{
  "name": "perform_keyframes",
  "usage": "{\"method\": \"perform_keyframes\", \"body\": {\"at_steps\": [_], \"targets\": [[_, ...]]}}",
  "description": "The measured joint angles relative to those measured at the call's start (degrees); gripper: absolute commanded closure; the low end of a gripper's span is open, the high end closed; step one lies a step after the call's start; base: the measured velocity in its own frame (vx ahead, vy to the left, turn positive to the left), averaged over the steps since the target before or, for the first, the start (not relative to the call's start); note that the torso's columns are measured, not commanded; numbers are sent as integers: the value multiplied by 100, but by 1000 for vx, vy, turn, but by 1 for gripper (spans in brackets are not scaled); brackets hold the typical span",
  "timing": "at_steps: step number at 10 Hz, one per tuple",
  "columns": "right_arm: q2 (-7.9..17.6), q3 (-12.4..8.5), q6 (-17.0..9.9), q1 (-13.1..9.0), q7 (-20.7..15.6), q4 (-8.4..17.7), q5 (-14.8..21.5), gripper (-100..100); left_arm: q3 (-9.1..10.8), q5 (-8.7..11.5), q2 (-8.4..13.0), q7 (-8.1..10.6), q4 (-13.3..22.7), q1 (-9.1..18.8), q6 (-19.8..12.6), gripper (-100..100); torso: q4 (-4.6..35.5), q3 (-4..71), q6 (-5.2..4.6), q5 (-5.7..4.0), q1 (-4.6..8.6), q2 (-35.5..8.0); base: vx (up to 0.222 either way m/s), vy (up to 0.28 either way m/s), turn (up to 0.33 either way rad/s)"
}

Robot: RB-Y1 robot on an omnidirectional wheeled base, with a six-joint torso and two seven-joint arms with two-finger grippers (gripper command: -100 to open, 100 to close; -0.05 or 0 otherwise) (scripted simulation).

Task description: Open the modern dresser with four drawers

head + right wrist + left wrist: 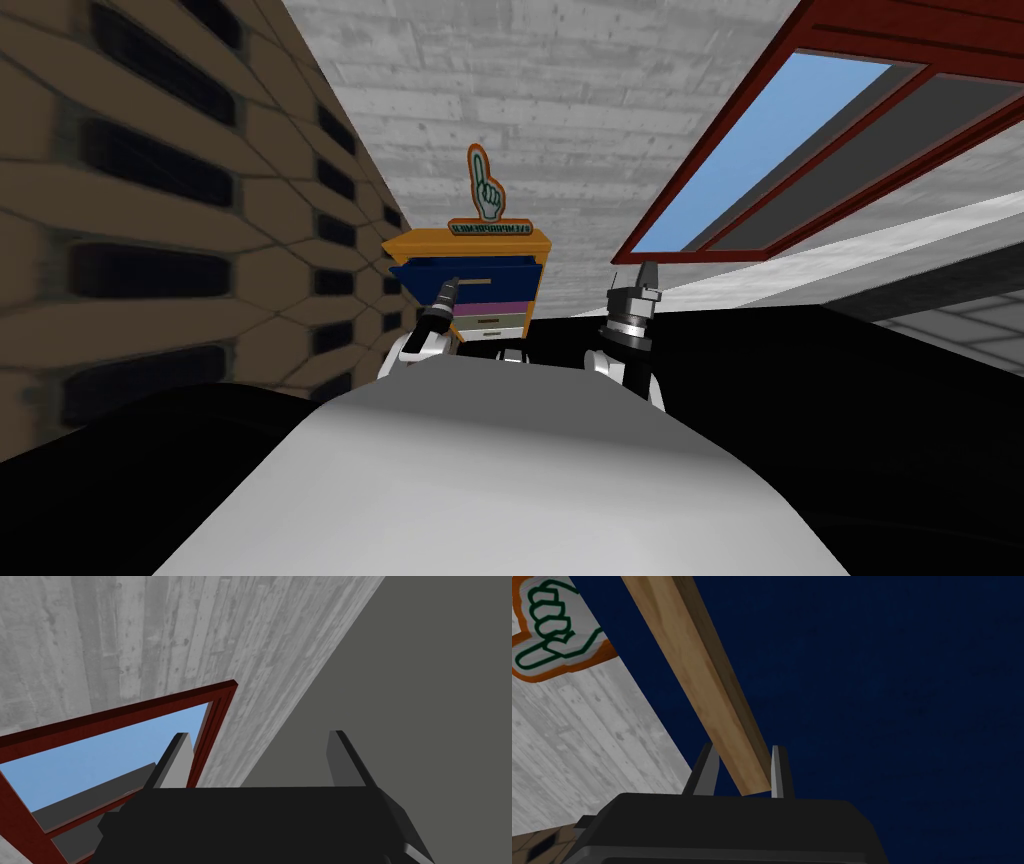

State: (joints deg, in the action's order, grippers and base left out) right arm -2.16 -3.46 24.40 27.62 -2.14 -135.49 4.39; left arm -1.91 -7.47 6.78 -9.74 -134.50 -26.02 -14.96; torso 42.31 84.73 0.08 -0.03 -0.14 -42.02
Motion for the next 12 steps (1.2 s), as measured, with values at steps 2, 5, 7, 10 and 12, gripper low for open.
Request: {"method": "perform_keyframes", "body": {"at_steps": [2,5,7,10,12], "targets": [[0,0,0,-1,0,0,0,0,-27,-1,9,-4,-58,-40,17,100,-11,-23,-6,7,19,-34,-202,-49,33],[0,-1,0,2,0,0,0,0,-29,35,57,1,-325,-127,-191,-100,-17,23,-12,4,2,37,1,2,-14],[1,-1,1,3,0,-1,0,0,-57,29,50,-19,-583,-203,-365,-100,-9,2,-10,2,12,1,57,17,-18],[0,-1,0,1,0,-1,0,0,-9,94,127,-9,-988,-236,-725,-100,4,-28,-8,2,18,-45,23,8,-17],[0,-1,0,2,0,-1,0,0,-44,96,122,-29,-1220,-301,-991,-100,24,-28,-3,-15,28,-54,14,6,-12]]}}
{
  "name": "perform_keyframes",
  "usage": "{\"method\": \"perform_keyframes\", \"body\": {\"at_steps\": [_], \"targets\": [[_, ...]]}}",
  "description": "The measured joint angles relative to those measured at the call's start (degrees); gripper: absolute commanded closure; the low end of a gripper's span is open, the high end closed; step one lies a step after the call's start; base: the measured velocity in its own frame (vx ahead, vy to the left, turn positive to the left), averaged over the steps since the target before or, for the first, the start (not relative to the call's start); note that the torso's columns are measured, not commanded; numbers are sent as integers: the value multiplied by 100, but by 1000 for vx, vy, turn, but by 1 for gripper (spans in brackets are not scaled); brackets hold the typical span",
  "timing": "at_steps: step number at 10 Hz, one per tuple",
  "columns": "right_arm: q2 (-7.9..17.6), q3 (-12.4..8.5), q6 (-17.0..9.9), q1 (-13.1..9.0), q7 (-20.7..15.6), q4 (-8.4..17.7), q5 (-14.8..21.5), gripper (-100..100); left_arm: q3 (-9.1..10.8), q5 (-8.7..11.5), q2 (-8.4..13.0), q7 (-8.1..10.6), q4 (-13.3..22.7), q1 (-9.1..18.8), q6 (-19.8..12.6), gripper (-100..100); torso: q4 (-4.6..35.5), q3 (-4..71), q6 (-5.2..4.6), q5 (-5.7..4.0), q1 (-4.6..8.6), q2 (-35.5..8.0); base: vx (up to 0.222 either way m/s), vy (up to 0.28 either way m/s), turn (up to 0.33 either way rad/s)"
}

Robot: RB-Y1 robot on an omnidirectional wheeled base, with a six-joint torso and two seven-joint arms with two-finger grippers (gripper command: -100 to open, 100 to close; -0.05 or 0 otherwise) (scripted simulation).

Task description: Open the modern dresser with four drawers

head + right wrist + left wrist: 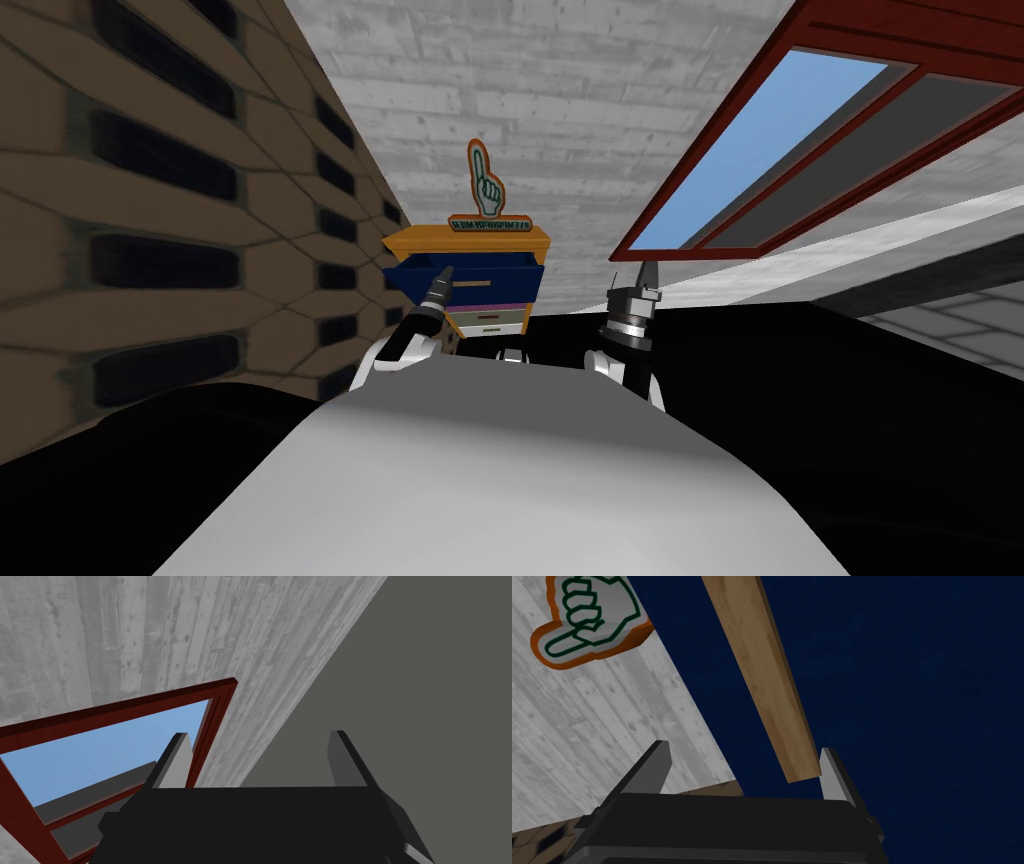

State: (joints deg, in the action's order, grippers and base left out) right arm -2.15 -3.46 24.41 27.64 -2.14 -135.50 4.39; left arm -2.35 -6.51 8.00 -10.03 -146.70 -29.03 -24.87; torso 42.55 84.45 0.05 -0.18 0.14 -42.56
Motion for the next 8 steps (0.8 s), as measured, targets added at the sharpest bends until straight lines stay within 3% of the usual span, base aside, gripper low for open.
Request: {"method": "perform_keyframes", "body": {"at_steps": [2,3,8], "targets": [[0,0,0,0,0,0,0,0,-48,-17,-17,-23,-200,-62,-212,-100,14,-7,1,-10,10,-15,13,4,-6],[0,0,0,0,0,0,0,0,-51,-16,-17,-24,-203,-73,-241,0,2,-8,-2,-1,7,-11,0,0,0],[0,0,0,0,0,0,0,0,-55,-13,-17,-21,-162,-98,-274,0,-23,11,-5,14,-10,25,0,0,0]]}}
